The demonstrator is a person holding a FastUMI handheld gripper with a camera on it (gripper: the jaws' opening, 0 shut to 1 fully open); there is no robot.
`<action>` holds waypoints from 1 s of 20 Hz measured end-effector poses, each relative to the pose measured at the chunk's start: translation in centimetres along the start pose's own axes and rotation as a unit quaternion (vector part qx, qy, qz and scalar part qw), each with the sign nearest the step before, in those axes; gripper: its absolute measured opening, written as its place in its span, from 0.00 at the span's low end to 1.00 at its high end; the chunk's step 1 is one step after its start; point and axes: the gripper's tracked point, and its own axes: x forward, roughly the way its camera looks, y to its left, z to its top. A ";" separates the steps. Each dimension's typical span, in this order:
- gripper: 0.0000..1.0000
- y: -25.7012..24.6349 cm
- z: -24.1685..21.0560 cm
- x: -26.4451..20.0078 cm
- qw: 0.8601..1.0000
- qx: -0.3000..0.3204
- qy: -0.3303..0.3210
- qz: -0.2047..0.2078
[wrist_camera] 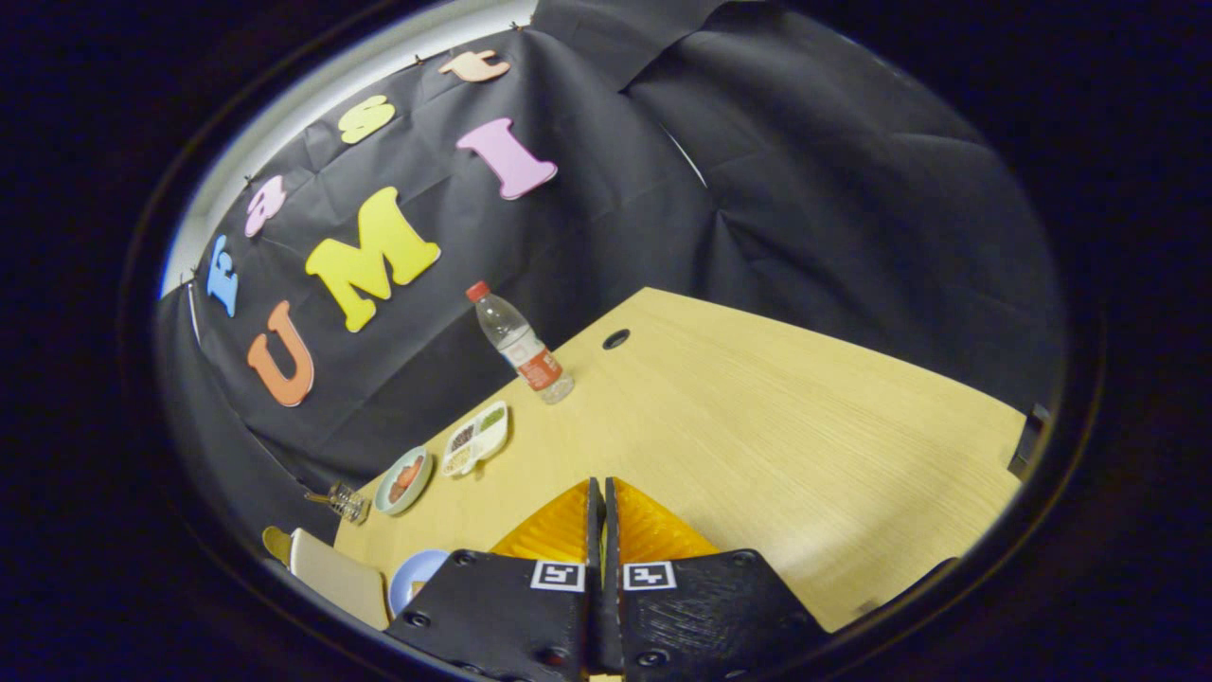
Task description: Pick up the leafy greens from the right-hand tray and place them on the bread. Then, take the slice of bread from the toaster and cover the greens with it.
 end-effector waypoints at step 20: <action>0.00 23.4 -7.0 -4.7 0.987 -0.057 -0.021 0.146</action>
